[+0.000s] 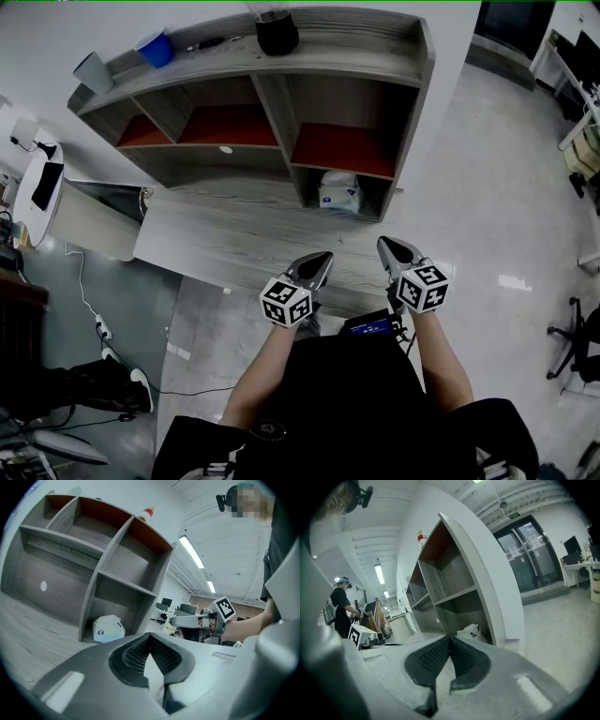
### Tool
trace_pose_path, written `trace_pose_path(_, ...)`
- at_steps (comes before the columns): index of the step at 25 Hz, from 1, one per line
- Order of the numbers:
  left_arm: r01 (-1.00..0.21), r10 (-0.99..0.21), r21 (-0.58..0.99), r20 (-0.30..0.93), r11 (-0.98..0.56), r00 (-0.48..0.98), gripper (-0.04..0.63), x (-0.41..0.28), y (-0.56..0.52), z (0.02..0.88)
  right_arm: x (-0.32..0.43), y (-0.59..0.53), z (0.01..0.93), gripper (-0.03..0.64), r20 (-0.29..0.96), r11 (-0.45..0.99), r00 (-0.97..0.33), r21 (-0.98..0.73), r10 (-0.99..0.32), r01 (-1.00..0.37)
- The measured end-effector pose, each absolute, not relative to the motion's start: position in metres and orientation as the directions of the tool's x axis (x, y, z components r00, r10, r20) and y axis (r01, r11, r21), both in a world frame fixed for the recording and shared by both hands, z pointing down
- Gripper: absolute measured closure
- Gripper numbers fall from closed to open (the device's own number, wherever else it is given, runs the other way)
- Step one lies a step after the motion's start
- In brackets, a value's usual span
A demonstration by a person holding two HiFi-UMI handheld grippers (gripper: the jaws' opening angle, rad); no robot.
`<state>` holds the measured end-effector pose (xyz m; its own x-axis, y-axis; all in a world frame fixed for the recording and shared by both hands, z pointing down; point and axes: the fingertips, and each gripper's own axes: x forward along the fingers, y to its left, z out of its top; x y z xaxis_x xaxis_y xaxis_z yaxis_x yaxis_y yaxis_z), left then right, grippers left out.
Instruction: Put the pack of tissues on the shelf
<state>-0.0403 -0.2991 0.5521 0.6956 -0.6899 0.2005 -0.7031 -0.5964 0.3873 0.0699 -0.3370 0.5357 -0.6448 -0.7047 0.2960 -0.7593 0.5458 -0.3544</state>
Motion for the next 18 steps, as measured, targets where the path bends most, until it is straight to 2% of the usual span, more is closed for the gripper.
trace_pose_path(18, -0.71, -0.693, 0.387, 0.21, -0.588, 0.689, 0.594, -0.03, -0.271, 0.555, 0.073, -0.307, 0.553, 0.614, 0.318, 0.55, -0.658, -0.37, -0.682, -0.749)
